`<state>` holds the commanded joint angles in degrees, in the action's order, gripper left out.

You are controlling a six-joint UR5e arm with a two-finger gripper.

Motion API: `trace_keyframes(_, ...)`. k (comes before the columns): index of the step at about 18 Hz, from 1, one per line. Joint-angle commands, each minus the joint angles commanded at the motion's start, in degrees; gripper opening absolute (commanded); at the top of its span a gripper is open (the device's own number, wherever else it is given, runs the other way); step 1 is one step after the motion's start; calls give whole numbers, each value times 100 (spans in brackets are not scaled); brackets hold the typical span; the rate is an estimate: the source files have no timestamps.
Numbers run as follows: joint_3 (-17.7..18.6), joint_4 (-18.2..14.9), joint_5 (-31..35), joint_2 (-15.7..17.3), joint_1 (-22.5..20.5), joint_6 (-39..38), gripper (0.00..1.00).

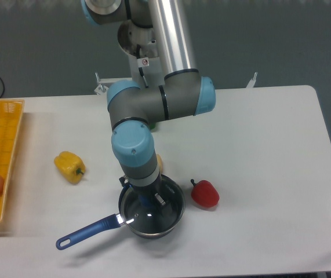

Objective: Open the lid
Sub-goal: 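Lift the glass lid up off the saucepan by its knob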

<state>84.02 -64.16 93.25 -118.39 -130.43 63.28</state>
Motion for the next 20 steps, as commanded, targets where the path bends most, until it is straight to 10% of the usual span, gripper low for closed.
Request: trace_keyframes(20,26,-1652,-44,483,-510,545,63)
